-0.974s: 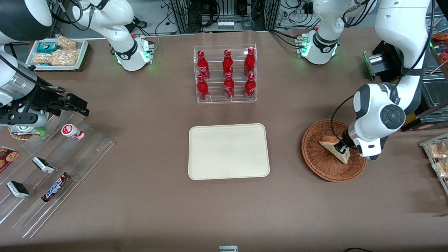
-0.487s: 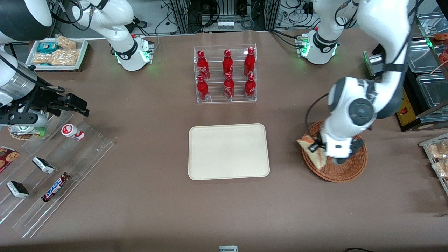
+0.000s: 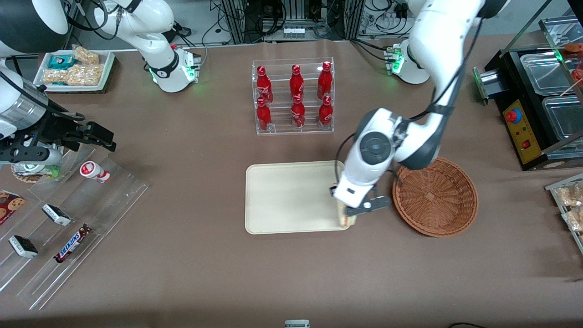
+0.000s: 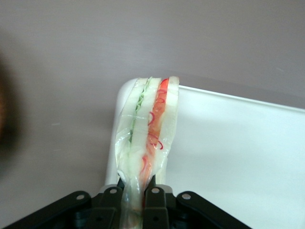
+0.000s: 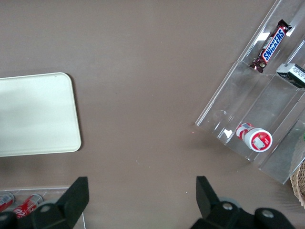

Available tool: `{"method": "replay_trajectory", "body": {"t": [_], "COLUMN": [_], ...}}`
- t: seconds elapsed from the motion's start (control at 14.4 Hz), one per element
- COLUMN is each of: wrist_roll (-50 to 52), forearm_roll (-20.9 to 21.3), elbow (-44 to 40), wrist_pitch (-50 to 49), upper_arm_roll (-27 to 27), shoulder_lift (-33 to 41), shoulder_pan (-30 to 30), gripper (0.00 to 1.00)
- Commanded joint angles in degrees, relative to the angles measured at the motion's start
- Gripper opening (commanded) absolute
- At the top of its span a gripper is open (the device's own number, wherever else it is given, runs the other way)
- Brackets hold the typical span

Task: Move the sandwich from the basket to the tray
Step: 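Carry the sandwich with the left gripper over the cream tray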

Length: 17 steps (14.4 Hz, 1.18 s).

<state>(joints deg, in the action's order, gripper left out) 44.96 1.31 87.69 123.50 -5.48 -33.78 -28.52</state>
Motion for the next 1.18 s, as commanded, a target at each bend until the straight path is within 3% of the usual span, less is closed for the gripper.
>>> {"method": "replay_trajectory", "body": {"t": [0.0,0.35,0.56,0.77,0.83,0.9,0.97,1.11], "wrist_roll": [-1.19,3.36,5.22,8.91,10.23,11.28,11.90,12.96], "forearm_roll": [-0.34,0.36,1.68,2.73,2.82,2.74,2.39,2.82], "elbow": [-7.87,-8.50,-8.50,-8.24,-8.15,-8.06,-8.06,-7.97], "wrist_pitch": [0.51,2.89,4.74,6.66,6.67,6.58,6.32,4.83], "upper_arm_roll": [0.91,1.26,1.17,1.34,1.34,1.34,1.26,1.34], "shoulder_lift": [-5.93,-9.37,-10.95,-11.66,-11.57,-11.22,-10.44,-7.55], "shoulder_pan": [-4.69,-10.32,-10.59,-11.91,-11.82,-11.74,-11.56,-11.30], "gripper": [0.01,0.02,0.05,0.16,0.41,0.94,1.00,1.00]}}
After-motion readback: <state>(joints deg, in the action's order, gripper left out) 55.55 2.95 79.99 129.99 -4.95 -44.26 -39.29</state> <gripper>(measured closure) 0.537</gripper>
